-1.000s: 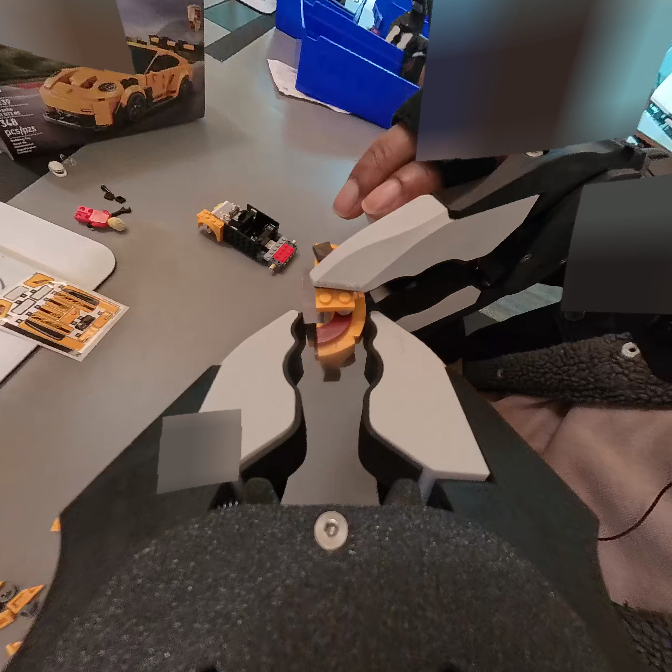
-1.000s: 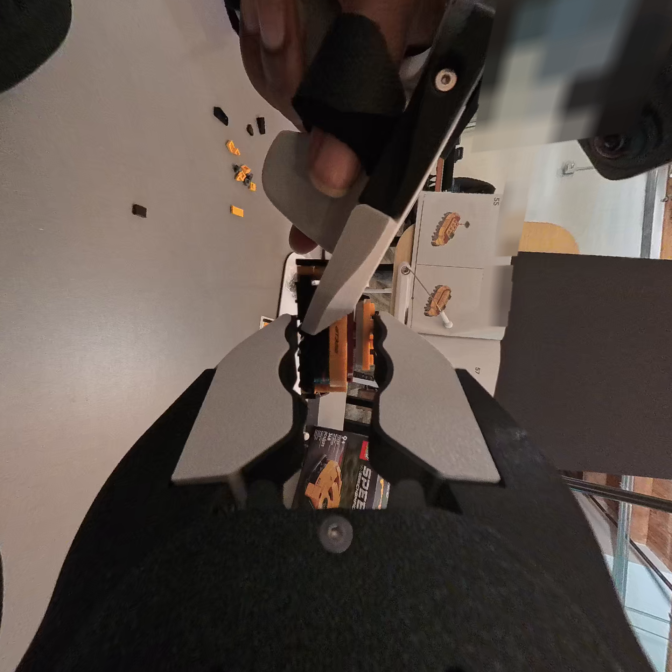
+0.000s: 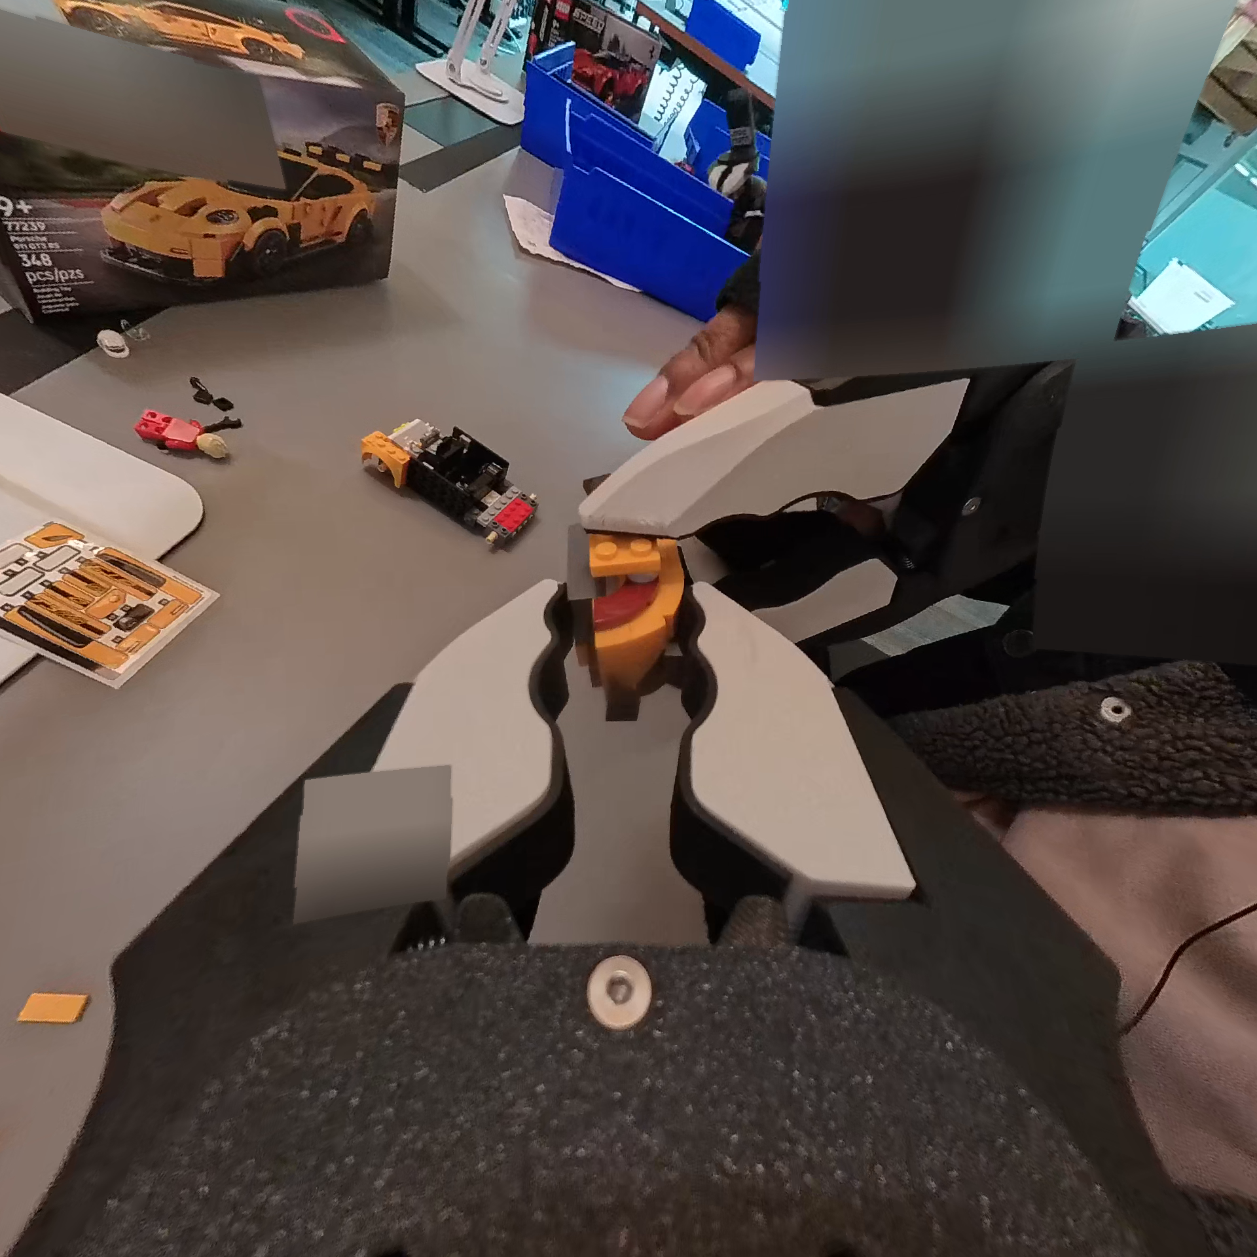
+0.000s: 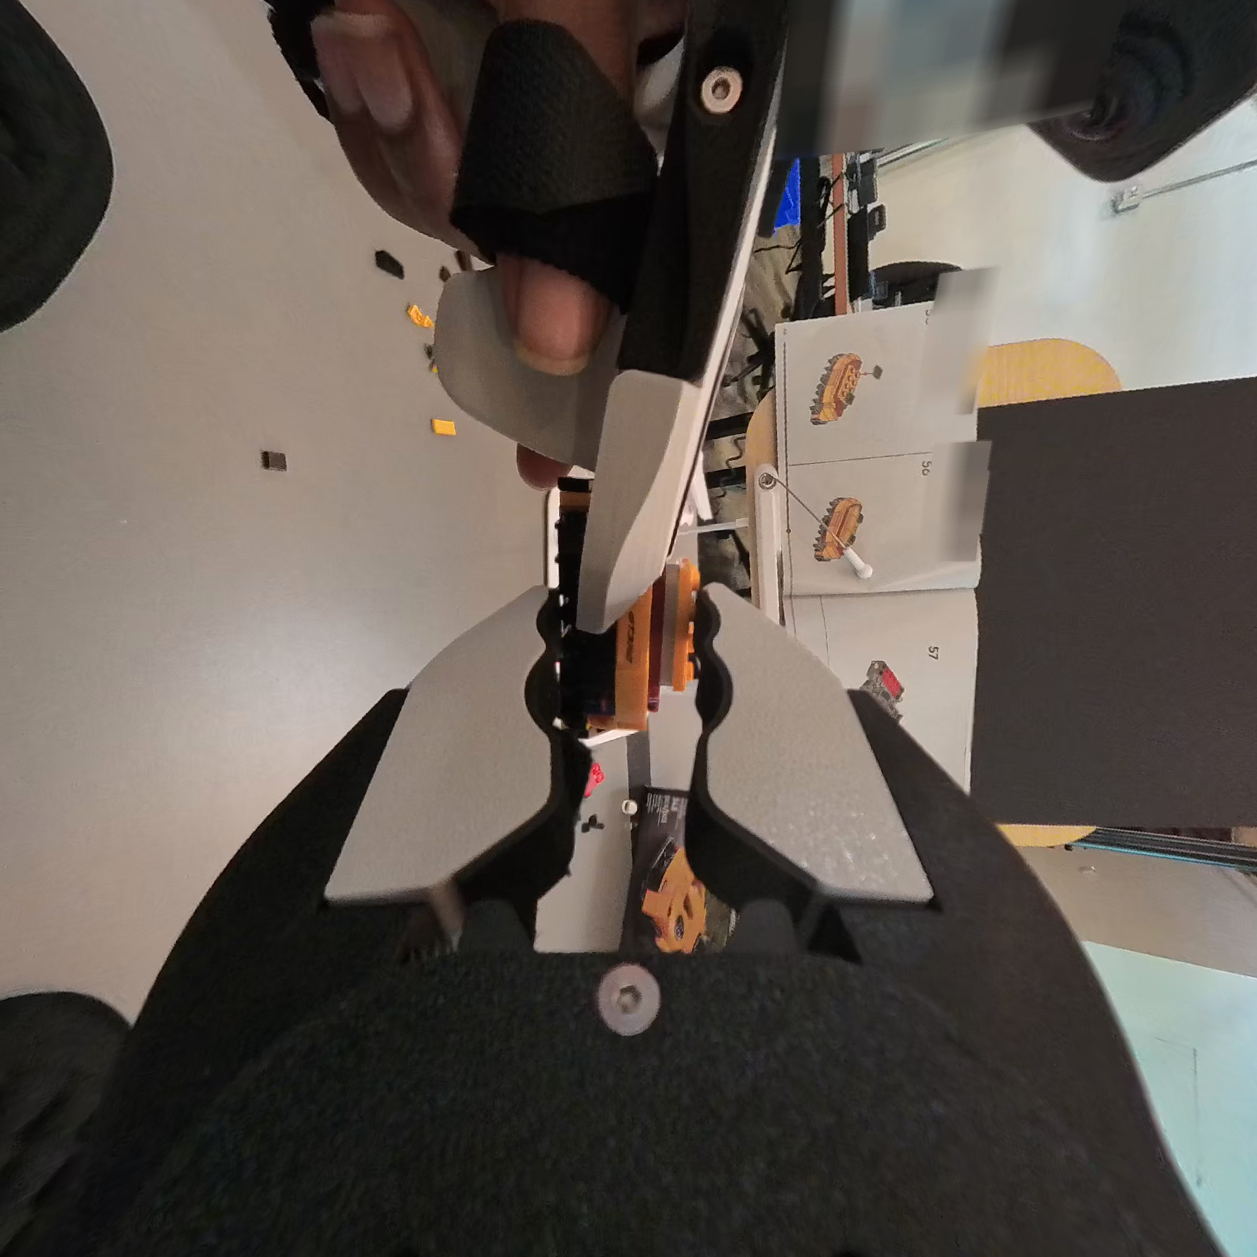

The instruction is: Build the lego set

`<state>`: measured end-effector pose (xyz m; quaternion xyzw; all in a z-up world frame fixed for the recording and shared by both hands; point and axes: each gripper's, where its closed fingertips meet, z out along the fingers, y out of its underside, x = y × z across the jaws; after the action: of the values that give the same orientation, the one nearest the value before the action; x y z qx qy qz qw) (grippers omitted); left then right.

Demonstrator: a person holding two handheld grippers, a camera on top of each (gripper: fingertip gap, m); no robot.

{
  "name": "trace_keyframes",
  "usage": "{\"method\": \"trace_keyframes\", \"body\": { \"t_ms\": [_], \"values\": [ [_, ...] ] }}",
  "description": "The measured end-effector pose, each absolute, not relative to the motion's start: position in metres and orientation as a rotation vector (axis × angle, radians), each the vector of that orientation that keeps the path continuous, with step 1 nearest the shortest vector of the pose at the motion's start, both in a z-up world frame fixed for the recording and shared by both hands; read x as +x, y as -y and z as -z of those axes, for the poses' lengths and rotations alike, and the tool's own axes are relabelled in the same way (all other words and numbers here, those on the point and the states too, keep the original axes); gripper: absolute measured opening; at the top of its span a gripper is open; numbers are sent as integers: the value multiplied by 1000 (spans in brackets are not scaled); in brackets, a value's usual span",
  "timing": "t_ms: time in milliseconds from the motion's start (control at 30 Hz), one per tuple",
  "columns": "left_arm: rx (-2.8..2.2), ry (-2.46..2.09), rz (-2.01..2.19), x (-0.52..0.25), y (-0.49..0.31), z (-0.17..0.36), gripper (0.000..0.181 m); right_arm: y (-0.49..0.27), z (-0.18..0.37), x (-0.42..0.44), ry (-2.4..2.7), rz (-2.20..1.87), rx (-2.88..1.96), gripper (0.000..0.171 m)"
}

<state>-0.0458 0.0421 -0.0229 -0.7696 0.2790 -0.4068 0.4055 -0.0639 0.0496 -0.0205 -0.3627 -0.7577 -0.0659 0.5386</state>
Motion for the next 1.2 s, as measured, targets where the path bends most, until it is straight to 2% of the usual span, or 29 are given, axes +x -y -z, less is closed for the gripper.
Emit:
{"method": "trace_keyframes", "body": {
  "t_ms": [67, 167, 200, 267, 400, 533, 767, 900, 1000, 1200],
  "values": [
    [-1916, -711, 1025, -46, -42, 20, 30, -48, 17, -65, 1785, 144, -837, 37],
    [-1868, -724, 989, -49, -42, 16, 30, -41, 14, -64, 1782, 65, -846, 59],
    [-1857, -725, 993, -51, -42, 16, 30, -38, 12, -62, 1779, 15, -855, 61],
    [-1803, -763, 992, -53, -38, 14, 30, -32, 5, -55, 1756, -174, -918, 60],
    [-1659, -928, 876, -51, -22, 20, 30, -29, 4, -35, 1761, -566, -1086, 48],
    [-1606, -1074, 624, -45, -12, 46, 30, -21, 10, -28, 1787, -829, -1185, 36],
    [-1499, -1154, 315, -33, 0, 68, 30, -18, 38, -26, 1733, -1227, -1446, 42],
    [-1431, -1168, 179, -33, 6, 77, 30, -14, 53, -22, 1530, -1555, -1630, 57],
    [-1363, -1182, 60, -33, 11, 81, 30, -4, 64, -19, 1326, -1809, -1729, 61],
    [-1199, -1237, -177, -30, 18, 83, 30, 20, 78, -25, 1225, -1922, -1694, 62]
  ]
}}
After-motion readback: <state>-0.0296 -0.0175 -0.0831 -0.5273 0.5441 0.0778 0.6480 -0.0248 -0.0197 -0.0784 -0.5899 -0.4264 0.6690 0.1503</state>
